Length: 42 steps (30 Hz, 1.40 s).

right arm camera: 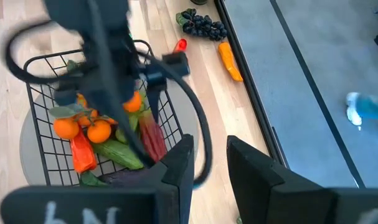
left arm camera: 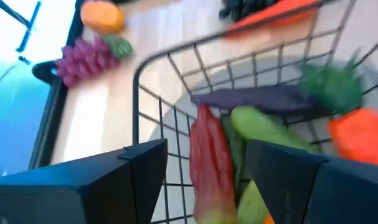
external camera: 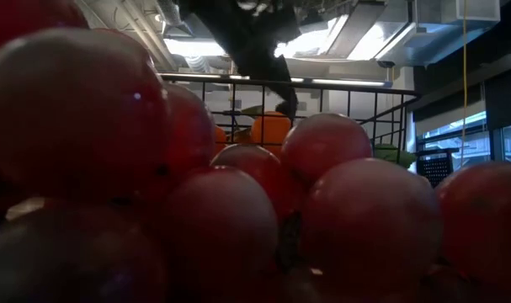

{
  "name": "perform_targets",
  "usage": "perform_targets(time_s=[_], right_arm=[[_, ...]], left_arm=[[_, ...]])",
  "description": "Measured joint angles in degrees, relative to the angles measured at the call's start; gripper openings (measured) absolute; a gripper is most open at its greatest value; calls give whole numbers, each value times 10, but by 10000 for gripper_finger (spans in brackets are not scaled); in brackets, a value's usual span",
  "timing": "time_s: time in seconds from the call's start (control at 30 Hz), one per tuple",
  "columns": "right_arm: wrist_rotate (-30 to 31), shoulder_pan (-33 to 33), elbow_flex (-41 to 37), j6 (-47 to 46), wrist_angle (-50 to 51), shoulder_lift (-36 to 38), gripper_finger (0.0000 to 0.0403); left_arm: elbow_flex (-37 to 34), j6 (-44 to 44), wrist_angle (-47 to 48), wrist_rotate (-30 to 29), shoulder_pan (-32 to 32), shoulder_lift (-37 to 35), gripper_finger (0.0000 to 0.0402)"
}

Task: Build produce basket
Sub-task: Put the mango into the basket

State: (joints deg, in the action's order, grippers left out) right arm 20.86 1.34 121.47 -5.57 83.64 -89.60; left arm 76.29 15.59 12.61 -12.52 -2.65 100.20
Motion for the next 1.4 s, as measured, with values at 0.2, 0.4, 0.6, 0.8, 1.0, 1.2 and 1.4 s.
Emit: perform_targets(time_s=[0.2, 0.4, 0.6, 0.8, 1.0, 1.2, 1.4], right_arm=[[0, 0, 0, 0, -1, 0, 93], [0, 0, 0, 0, -1, 0, 93], [0, 0, 0, -2, -23, 0, 93], [-13, -5, 0, -49, -17, 0, 93], [-5, -70, 0, -169, 44, 0, 93], [-30, -170, -9, -281, 67, -1, 93], [-64, -264, -51, -324, 63, -3, 93]], left_arm=[[0, -62, 28, 0, 18, -46, 208], [0, -152, 90, -1, 21, -77, 208], [0, -239, 147, -7, 18, -99, 208], [0, -277, 171, -52, 18, -135, 208], [0, -280, 180, -67, 18, -180, 208], [0, -205, 216, -66, 18, -223, 208], [0, -178, 254, -64, 3, -253, 208]])
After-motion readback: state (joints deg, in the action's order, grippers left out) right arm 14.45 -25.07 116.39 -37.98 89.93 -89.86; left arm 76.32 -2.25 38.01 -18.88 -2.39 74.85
